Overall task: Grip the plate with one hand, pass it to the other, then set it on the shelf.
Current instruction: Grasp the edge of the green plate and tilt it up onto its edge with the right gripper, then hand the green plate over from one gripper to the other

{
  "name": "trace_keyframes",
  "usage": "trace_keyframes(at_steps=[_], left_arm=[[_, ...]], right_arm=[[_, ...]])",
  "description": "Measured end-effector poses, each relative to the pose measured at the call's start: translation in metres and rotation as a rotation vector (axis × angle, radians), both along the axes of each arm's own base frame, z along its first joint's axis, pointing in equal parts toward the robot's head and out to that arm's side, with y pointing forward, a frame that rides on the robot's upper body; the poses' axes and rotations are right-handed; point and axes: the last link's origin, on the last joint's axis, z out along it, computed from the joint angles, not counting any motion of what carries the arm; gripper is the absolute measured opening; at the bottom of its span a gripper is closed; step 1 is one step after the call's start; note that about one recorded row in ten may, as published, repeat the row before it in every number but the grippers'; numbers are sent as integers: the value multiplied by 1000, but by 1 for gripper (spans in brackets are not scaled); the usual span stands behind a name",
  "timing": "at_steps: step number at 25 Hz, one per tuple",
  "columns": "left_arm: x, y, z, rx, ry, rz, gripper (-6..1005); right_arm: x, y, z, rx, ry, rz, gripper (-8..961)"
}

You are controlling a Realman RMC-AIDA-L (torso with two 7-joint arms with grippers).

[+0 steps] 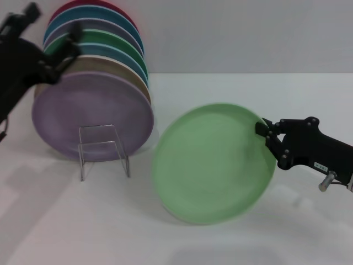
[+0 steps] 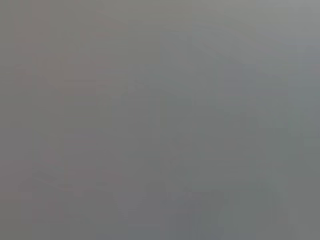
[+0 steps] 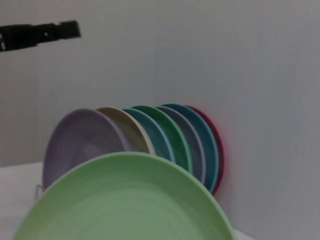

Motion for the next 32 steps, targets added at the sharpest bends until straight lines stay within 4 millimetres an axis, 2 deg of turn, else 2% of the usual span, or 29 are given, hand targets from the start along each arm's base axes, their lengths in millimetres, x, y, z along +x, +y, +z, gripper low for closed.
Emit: trace_keyframes(at_steps=[4, 5, 6, 9, 10, 12, 17, 22, 27, 32], left_arm=[[32, -2, -1, -142, 112, 44, 756], [47, -6, -4, -194, 172, 65, 756], [47, -6, -4, -194, 172, 65, 755], [68, -13, -11, -244, 274, 88, 754], [80, -16, -19, -262, 362, 110, 754], [84, -17, -24, -273, 411, 127, 753], [108, -20, -58, -302, 598, 149, 752], [116, -19, -72, -300, 690, 152, 750], [120, -17, -72, -319, 674, 117, 749], [114, -12, -74, -323, 672, 130, 747]], right_arm=[[3, 2, 1, 69, -26, 38, 38], [2, 4, 3, 85, -22, 42, 38], [2, 4, 3, 85, -22, 42, 39], [1, 10, 8, 101, -25, 49, 40], [0, 12, 8, 104, -26, 53, 40], [-2, 15, 9, 105, -29, 62, 41], [-5, 21, 11, 110, -30, 71, 43], [-6, 20, 11, 107, -26, 82, 45], [-8, 15, 12, 95, -11, 104, 47], [-9, 14, 12, 85, -5, 119, 49]])
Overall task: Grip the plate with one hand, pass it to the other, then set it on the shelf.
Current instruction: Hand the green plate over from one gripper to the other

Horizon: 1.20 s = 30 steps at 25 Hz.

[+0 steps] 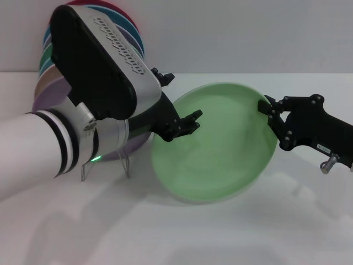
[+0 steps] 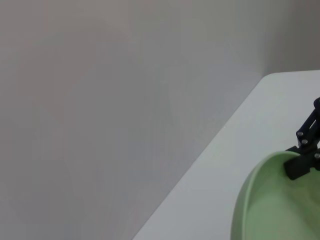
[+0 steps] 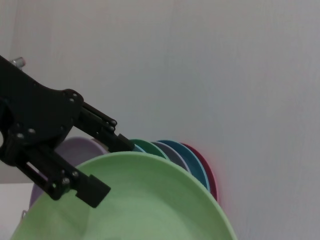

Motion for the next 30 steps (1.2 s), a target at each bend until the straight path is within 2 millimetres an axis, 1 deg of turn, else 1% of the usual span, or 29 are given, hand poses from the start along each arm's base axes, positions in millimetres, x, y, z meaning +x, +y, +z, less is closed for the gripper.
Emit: trace_keyframes(at_steps=[5, 10, 16, 24, 29, 30], left_arm=[[-2, 2, -6, -14, 11, 2, 746], [-1, 3, -5, -10, 22, -10, 744], [-1, 2, -5, -9, 42, -31, 530], [3, 1, -7, 2, 55, -79, 290], [7, 0, -8, 8, 49, -101, 102], [7, 0, -7, 11, 47, -105, 97]], right_arm=[[-1, 0, -1, -6, 1, 7, 50], [-2, -1, 0, -8, 8, 14, 52], [-2, -2, 0, -8, 16, 14, 55], [0, -11, -4, -29, 33, 41, 58], [2, -17, -6, -43, 97, 32, 60], [3, -18, -5, -41, 113, 28, 60]])
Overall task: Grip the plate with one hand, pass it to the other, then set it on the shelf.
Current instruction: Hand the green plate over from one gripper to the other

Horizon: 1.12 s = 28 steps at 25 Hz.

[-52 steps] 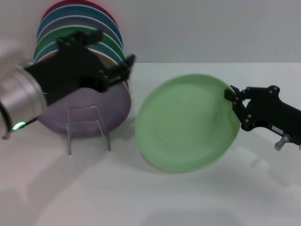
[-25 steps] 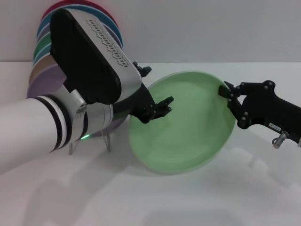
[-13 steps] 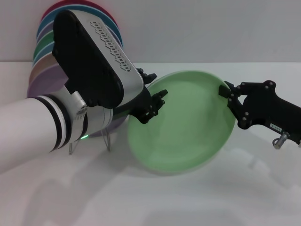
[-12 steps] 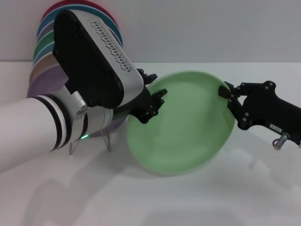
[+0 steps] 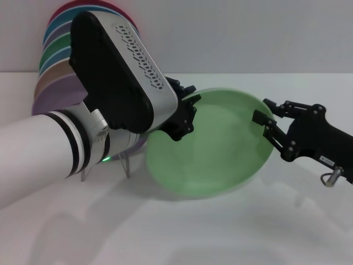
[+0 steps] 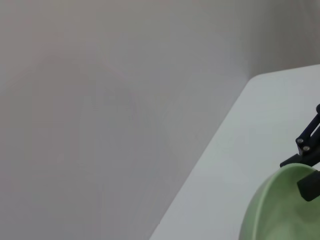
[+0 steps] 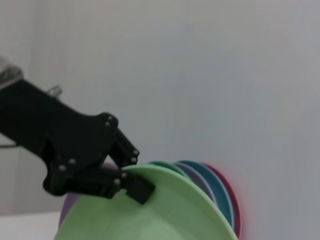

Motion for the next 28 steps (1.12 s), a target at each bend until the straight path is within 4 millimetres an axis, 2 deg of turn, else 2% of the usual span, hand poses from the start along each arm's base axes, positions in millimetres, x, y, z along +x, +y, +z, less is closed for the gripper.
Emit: trace_keyframes(at_steps=[3, 5, 10, 11, 15, 17, 19, 20, 21, 22, 25, 28], left_arm=[[2, -1, 3, 18, -15, -11, 83], [2, -2, 5, 52, -27, -37, 78], [4, -10, 11, 284, -58, -234, 77], [4, -13, 11, 405, -61, -324, 77], [-7, -27, -3, 667, -67, -589, 77], [-15, -35, -2, 743, -195, -706, 77], [-18, -36, 2, 751, -249, -723, 77], [-37, -38, 18, 700, -447, -737, 78], [-52, -35, 25, 639, -513, -735, 78], [-58, -34, 28, 617, -534, -733, 78], [-97, -27, 44, 506, -625, -714, 78], [-132, -17, 55, 478, -637, -652, 78]], right_arm=[[6, -6, 7, 17, 89, -30, 151], [17, -14, 18, 62, 196, -76, 211], [61, -49, 54, 282, 491, -219, 429], [67, -56, 59, 323, 516, -239, 476], [77, -64, 63, 371, 523, -279, 624], [78, -63, 61, 372, 516, -285, 698], [78, -62, 58, 372, 502, -287, 706], [78, -61, 57, 374, 491, -288, 710], [78, -61, 57, 374, 486, -288, 714], [79, -60, 56, 373, 481, -293, 718], [80, -57, 54, 367, 476, -305, 731], [80, -54, 53, 360, 475, -308, 740]])
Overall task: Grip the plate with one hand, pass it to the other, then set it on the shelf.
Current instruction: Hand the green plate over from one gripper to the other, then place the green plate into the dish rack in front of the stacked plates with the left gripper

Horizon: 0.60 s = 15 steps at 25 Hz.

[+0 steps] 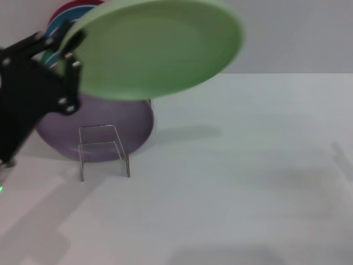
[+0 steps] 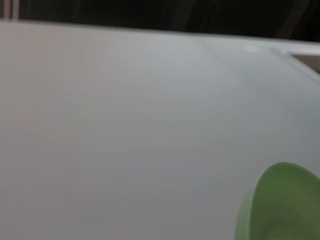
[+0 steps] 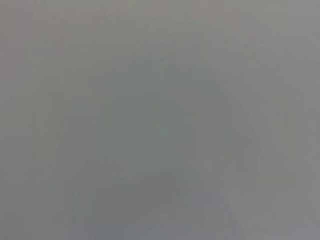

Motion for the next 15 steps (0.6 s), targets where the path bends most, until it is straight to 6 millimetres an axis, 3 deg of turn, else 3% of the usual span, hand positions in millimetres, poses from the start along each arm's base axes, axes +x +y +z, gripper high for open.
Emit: trace_keyframes(at_steps=[5, 15], left_arm=[[-35, 5, 6, 14, 108, 58, 74], [-57, 0, 13, 6, 159, 114, 87]], right_arm=[[-2, 3, -2, -10, 1, 7, 744], [-4, 3, -6, -24, 10, 15, 753]])
